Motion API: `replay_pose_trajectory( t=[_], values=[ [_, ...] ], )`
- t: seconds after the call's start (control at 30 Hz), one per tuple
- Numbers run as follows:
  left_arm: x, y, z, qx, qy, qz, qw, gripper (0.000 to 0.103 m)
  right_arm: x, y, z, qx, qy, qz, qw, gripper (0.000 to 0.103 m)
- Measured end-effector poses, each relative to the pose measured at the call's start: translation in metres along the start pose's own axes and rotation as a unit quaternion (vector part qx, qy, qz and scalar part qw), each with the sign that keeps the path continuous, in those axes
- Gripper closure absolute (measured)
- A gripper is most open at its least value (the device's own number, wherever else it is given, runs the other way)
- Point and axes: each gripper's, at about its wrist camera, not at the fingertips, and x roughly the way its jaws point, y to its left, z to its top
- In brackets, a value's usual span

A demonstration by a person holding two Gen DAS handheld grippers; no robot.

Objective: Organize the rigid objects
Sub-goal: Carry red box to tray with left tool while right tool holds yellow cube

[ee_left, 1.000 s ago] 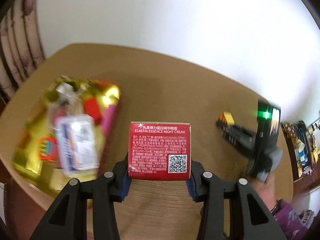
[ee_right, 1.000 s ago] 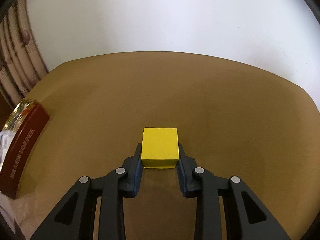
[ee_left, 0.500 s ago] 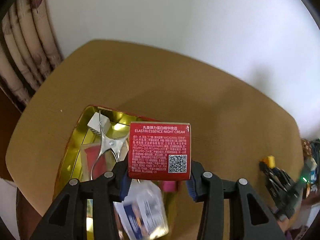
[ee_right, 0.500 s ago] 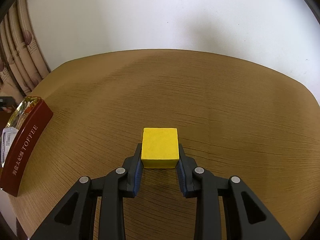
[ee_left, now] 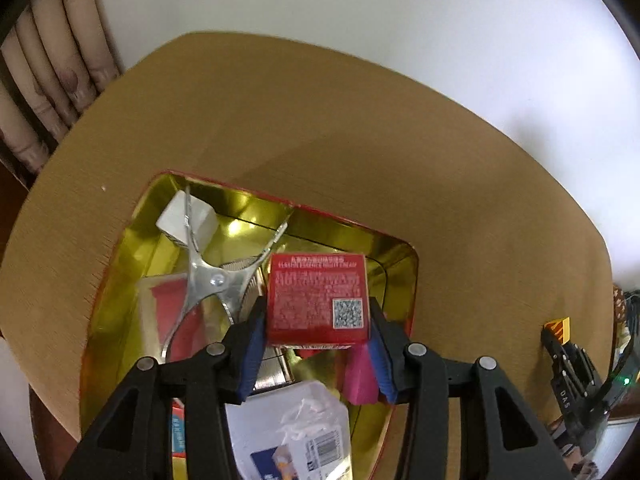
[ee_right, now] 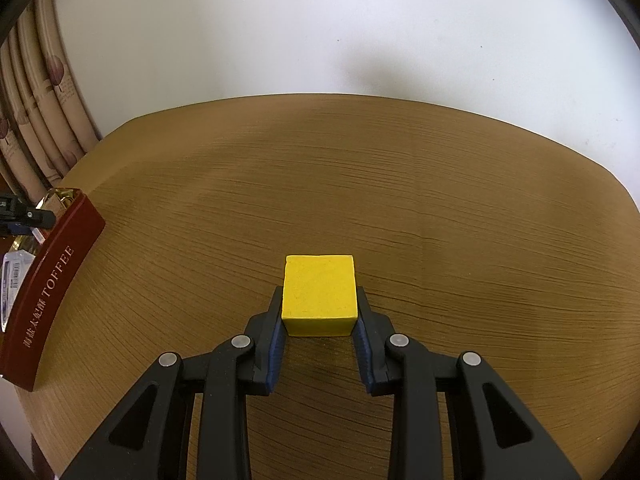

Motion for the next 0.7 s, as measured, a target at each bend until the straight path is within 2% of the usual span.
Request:
replay_pose_trajectory(
  t=[0.2, 0.27, 0.3, 0.4, 0.47, 0.53, 0.63, 0.7],
  values=[
    [-0.034, -0.003, -0.017, 0.029, -0.029, 0.012, 0.9991, 0.055, 0.002, 0.005, 0.001, -0.005, 0.002, -0.006, 1.0, 0.074],
    [-0.06, 0.001, -0.033, 0.03, -0.066, 0.014, 0.9972, 0.054, 0.002, 0.006, 0.0, -0.006, 0.002, -0.007, 1.0, 0.074],
    [-0.075, 0.007, -0.044, 0.024, -0.085, 0.018, 0.9959, 0.052, 0.003, 0.006, 0.001, -0.007, 0.002, -0.008, 1.0, 0.074],
    [-0.102, 0.025, -0.079, 0.005, -0.108, 0.005, 0.9941, 0.05, 0.003, 0.009, 0.001, -0.01, 0.003, -0.012, 1.0, 0.074],
    [-0.124, 0.042, -0.11, -0.002, -0.159, -0.01, 0.9873, 0.05, 0.003, 0.011, 0.001, -0.013, 0.003, -0.016, 1.0, 0.075],
    [-0.138, 0.065, -0.139, -0.022, -0.187, -0.038, 0.9814, 0.049, 0.002, 0.015, 0.001, -0.021, 0.004, -0.024, 0.999, 0.075],
    [-0.156, 0.092, -0.171, -0.084, -0.167, -0.104, 0.9767, 0.049, -0.002, 0.028, 0.003, -0.034, 0.01, -0.02, 0.999, 0.075],
    [-0.149, 0.114, -0.186, -0.127, -0.141, -0.118, 0.9748, 0.049, -0.014, 0.047, 0.006, -0.044, 0.004, -0.002, 0.999, 0.075]
  ],
)
